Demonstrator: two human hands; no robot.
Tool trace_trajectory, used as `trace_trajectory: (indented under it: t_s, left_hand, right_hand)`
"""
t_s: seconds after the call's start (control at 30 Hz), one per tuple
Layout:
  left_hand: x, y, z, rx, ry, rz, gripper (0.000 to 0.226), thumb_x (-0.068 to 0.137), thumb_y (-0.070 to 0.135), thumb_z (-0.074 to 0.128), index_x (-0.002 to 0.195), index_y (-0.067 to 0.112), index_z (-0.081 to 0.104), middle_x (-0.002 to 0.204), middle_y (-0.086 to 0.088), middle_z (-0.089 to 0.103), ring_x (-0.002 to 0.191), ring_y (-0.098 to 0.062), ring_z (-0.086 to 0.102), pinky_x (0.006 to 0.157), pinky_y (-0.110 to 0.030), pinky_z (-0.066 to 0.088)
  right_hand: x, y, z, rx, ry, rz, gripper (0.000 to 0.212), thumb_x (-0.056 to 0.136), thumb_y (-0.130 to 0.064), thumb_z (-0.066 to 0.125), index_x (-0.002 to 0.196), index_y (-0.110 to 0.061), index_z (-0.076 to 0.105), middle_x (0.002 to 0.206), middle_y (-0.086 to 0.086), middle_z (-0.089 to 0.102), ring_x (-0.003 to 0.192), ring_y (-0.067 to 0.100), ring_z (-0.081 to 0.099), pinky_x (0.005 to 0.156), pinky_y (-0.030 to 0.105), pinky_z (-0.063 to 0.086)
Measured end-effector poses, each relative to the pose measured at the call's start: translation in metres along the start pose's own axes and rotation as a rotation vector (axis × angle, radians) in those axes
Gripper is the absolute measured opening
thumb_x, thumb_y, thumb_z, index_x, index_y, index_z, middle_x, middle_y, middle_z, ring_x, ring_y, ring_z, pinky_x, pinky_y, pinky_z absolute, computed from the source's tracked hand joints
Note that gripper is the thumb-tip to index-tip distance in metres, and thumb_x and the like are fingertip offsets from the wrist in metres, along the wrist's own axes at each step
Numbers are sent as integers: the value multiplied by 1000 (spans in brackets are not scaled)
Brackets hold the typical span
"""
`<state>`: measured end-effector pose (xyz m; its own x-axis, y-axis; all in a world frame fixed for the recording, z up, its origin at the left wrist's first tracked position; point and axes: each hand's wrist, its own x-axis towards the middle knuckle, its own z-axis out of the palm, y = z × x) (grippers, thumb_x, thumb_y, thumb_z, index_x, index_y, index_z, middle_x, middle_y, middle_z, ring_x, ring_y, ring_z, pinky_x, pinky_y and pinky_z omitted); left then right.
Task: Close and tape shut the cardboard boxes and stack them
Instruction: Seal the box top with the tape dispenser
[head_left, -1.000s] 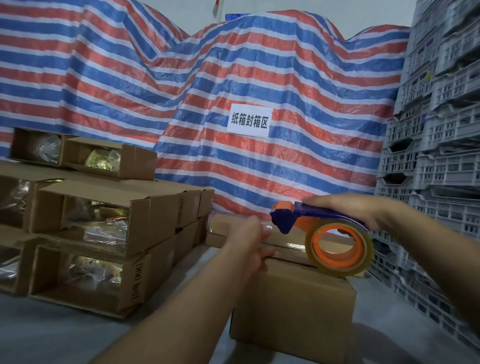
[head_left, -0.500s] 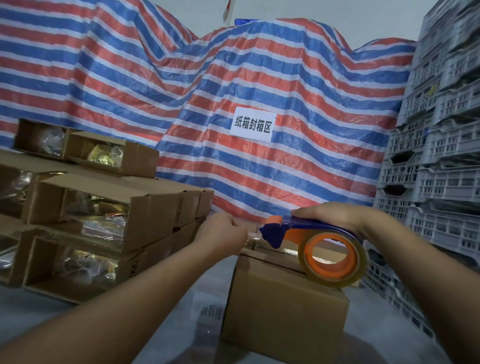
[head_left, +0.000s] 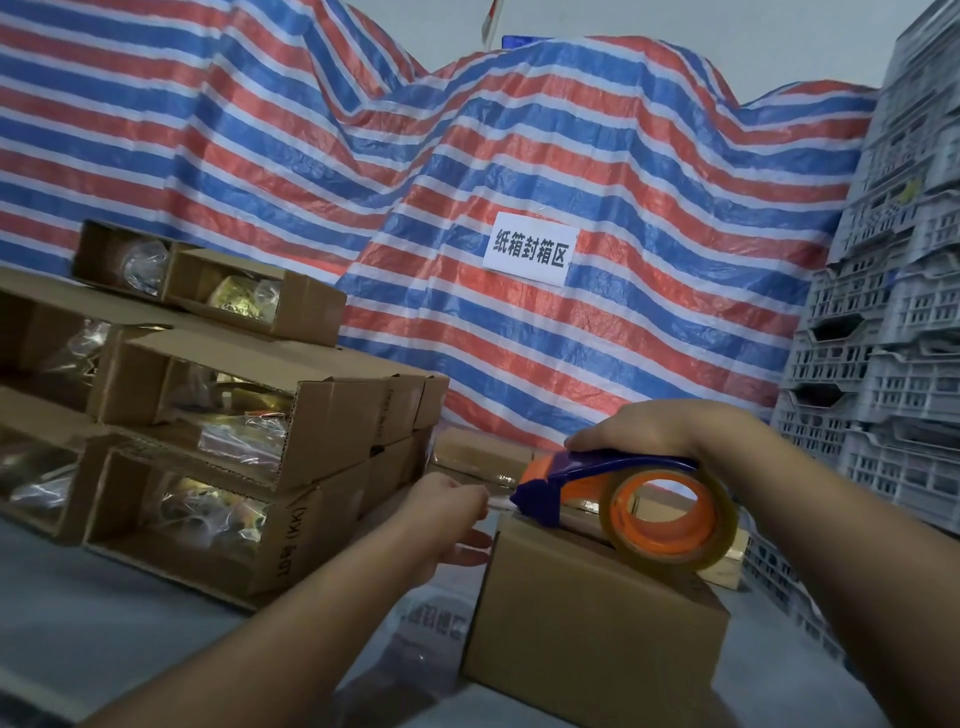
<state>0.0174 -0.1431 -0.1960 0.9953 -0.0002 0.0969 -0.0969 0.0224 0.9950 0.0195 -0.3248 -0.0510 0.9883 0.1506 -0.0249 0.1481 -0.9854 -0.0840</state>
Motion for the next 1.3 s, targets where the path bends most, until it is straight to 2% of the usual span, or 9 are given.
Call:
trace_trajectory:
  t_s: [0.2,0.4,0.53,0.67,0.77,0.93,1.07,1.2,1.3]
  left_hand:
    - [0,-4,-3,-115,-6,-42,20,98,11,52,117,5,51,109,-12,59,81,-22,66,48,-22,53]
    - [-1,-14,0,-128,20,-91,19,94,7,52,113,4,53,98,-14,61,76,-20,65,49,-21,52]
    - [1,-25,8,25,2,-115,19,96,23,55,113,13,55,107,-10,62,93,-21,64,63,-27,54]
    - [4,-24,9,162,-30,-136,22,97,36,54,109,17,52,101,-7,58,86,-16,59,57,-24,49]
    - [3,-25,10,231,-36,-203,36,98,47,47,113,15,54,102,-8,57,89,-18,56,67,-25,50]
    - [-2,-36,6,180,-79,-262,39,98,50,45,109,14,57,86,-5,50,72,-15,48,59,-24,42]
    - [12,-21,1,165,124,3,21,101,31,42,92,18,56,70,0,46,60,-12,42,54,-23,32]
    - [9,-7,5,109,-25,-76,28,98,39,44,103,14,56,82,-2,51,64,-13,42,54,-23,32]
    - [8,-9,12,107,-133,-62,28,91,41,54,98,16,61,85,-2,54,61,-12,39,52,-23,29]
  right_hand:
    - [4,-1,0,-19,-44,-50,34,102,-52,42,115,-27,62,77,-9,72,64,1,68,70,21,50]
    - [1,2,-4,142,-99,12,40,102,-53,43,108,-20,63,70,-6,72,59,5,66,61,16,52]
    - [3,0,-1,101,-73,-3,37,103,-52,42,101,-22,63,64,-10,70,55,2,65,61,16,49]
    - [1,-1,1,37,-47,-69,29,106,-46,39,102,-27,62,66,-15,70,58,-3,65,54,8,47]
    - [2,1,2,25,-31,-85,30,106,-45,39,112,-26,62,71,-15,72,62,-3,67,55,8,46]
    - [6,3,1,36,-54,-62,22,106,-43,42,106,-31,60,80,-10,74,69,-3,69,59,9,50]
    - [6,3,-1,64,-83,-41,30,103,-49,43,109,-26,61,79,-9,76,71,5,71,61,12,52]
    - [8,4,0,65,-71,-54,24,105,-43,44,104,-25,60,76,-11,74,69,1,69,64,11,54]
    - [17,12,3,154,-44,-84,16,101,-36,53,98,-23,63,97,-7,69,85,7,65,86,20,54]
